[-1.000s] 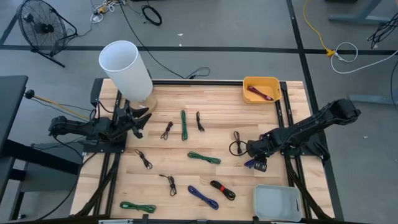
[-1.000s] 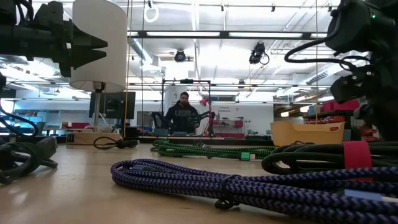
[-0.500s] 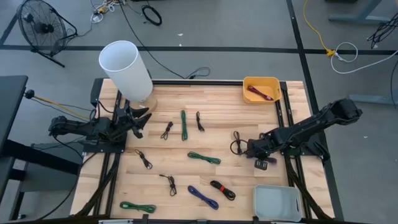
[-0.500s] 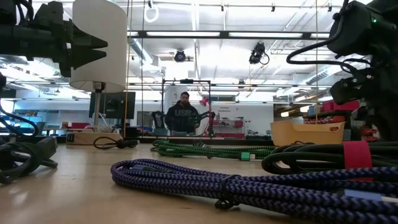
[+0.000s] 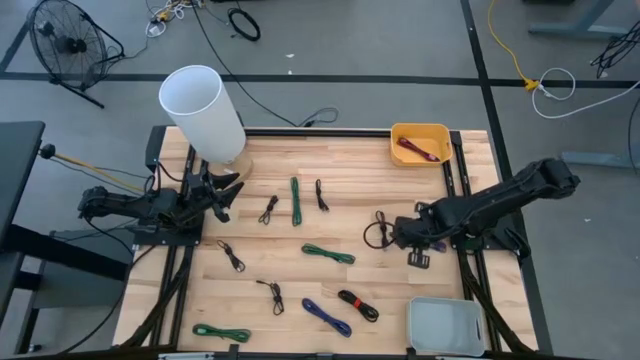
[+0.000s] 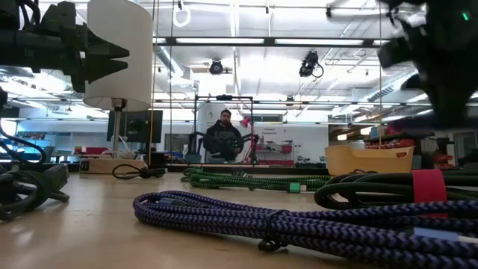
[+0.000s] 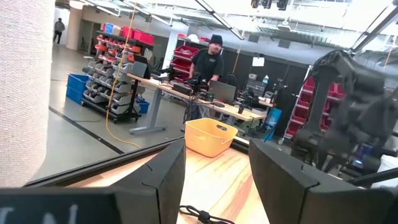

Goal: Pick & Place USB Port
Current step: Put the black and blue USB cable into the yellow bin

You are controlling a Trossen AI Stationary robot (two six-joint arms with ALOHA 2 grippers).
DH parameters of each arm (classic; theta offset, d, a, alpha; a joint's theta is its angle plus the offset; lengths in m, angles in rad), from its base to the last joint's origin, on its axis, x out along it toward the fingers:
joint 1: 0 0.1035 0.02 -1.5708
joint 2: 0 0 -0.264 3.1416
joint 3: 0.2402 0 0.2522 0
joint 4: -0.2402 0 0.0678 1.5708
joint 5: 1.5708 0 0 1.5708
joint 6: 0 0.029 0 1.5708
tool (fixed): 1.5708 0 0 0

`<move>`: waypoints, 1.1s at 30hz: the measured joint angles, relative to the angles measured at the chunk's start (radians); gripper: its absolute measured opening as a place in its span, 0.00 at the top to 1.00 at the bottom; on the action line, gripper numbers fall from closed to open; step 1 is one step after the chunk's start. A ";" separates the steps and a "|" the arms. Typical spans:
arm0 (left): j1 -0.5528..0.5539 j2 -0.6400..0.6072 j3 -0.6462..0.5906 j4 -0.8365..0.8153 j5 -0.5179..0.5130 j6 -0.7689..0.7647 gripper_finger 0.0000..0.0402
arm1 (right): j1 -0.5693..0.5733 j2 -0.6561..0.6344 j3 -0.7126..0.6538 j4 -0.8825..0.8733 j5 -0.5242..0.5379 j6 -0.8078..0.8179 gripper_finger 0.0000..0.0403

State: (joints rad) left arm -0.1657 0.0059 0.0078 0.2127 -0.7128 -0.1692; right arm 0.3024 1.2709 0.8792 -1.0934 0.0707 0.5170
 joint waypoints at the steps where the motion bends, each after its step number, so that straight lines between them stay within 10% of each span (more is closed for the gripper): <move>1: 0.000 0.000 0.000 0.000 0.000 0.000 0.55 | 0.000 0.000 0.037 -0.030 0.036 -0.007 0.98; 11: 0.000 0.000 0.000 0.000 0.000 -0.003 0.55 | -0.136 -0.002 0.246 -0.220 0.380 -0.161 0.98; 33: 0.000 0.000 0.000 0.000 0.011 -0.002 0.55 | -0.924 -0.004 0.259 -0.034 0.318 -0.774 0.98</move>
State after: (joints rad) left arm -0.1658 0.0063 0.0078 0.2127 -0.7021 -0.1707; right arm -0.6214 1.2667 1.1381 -1.1276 0.3882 -0.2574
